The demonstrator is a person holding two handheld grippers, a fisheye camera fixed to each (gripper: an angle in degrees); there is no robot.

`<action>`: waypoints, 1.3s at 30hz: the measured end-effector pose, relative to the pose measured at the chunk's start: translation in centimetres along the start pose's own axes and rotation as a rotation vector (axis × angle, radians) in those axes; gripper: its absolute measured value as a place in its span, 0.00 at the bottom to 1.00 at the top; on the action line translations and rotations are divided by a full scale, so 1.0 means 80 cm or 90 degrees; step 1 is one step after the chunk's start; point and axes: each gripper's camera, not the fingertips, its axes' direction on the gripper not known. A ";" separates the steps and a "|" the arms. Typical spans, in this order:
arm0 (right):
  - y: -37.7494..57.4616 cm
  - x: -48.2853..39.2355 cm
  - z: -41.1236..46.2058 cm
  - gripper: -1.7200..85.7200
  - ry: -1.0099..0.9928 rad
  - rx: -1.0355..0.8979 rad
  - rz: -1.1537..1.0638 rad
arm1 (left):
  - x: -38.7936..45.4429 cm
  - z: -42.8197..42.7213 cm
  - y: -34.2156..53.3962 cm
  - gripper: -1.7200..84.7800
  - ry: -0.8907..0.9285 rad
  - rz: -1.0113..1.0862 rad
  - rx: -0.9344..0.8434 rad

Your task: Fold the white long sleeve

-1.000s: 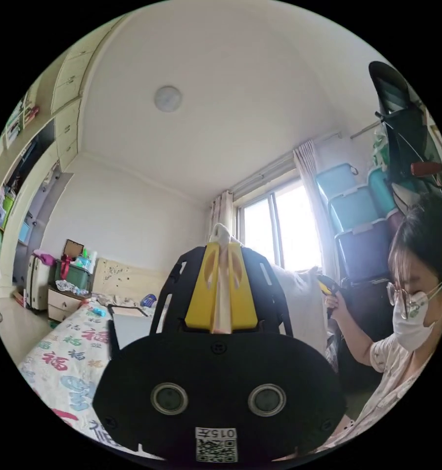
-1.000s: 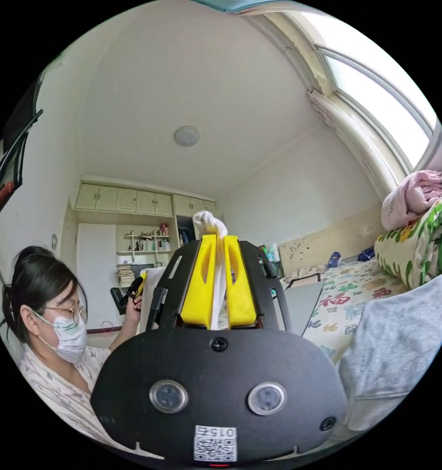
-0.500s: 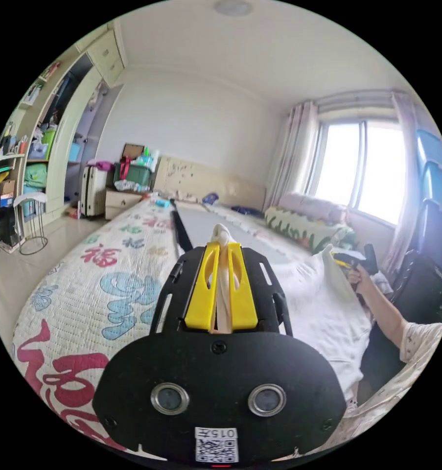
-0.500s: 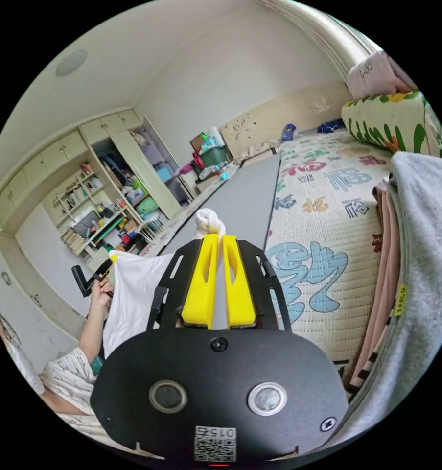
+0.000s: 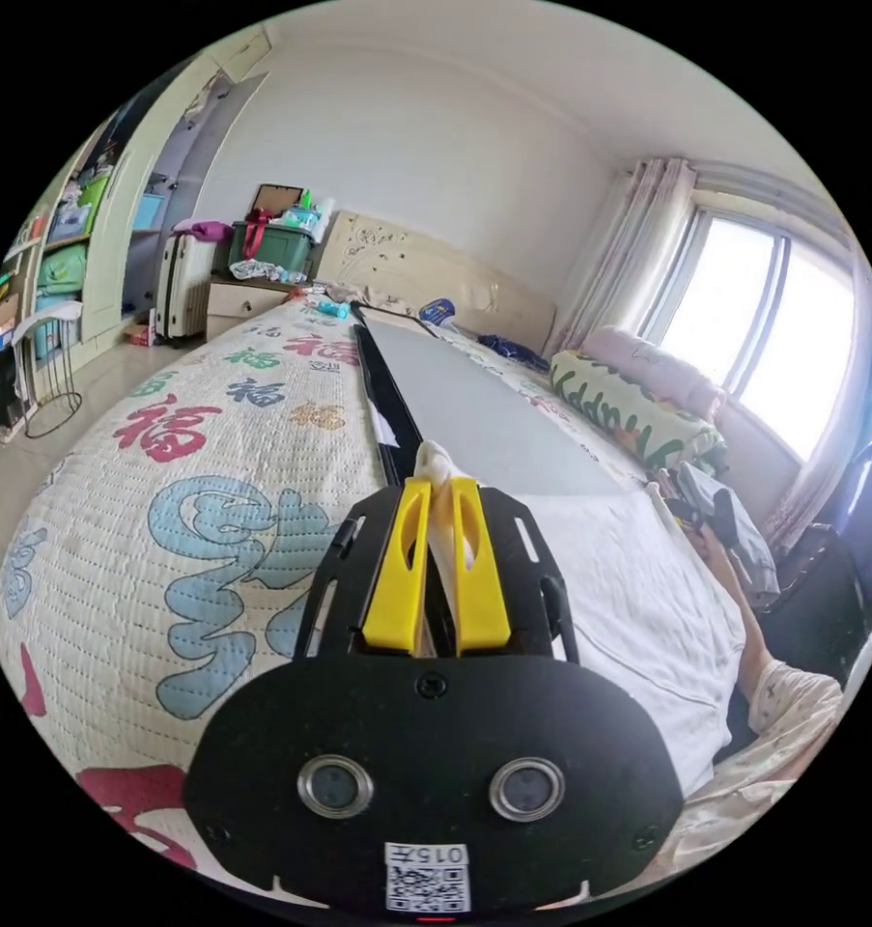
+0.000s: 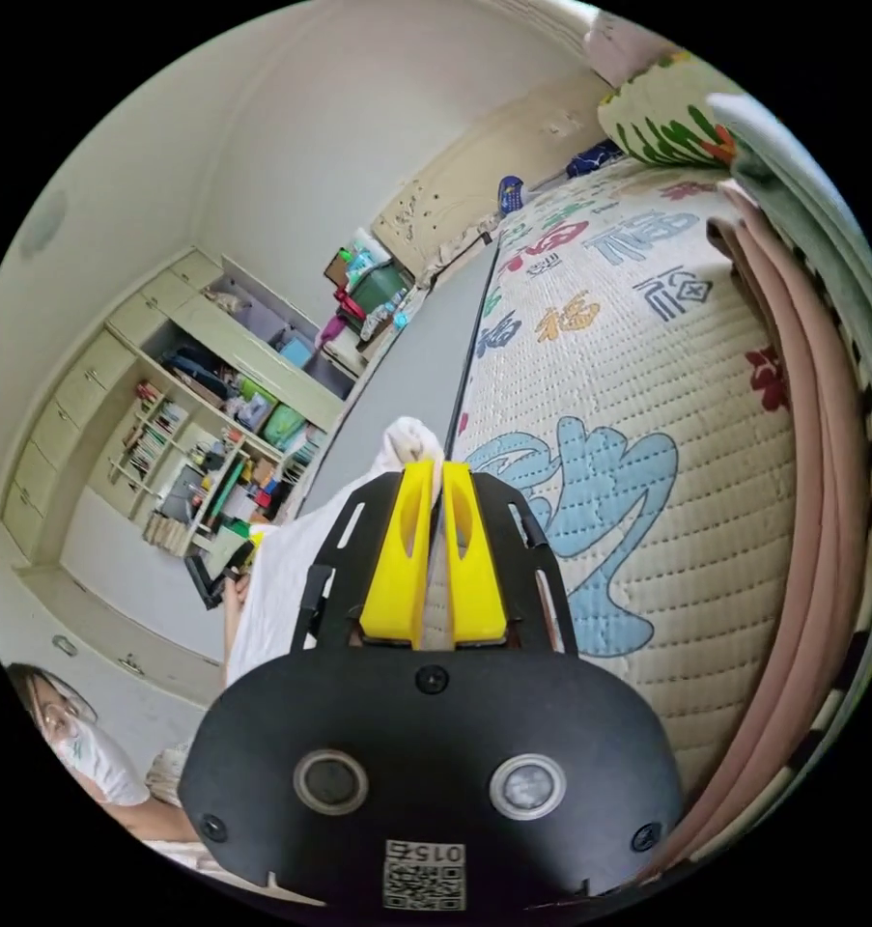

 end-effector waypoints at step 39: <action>0.574 -0.022 0.178 0.08 0.124 -0.333 -0.893 | 0.639 -0.137 -0.103 0.05 0.102 0.760 -0.251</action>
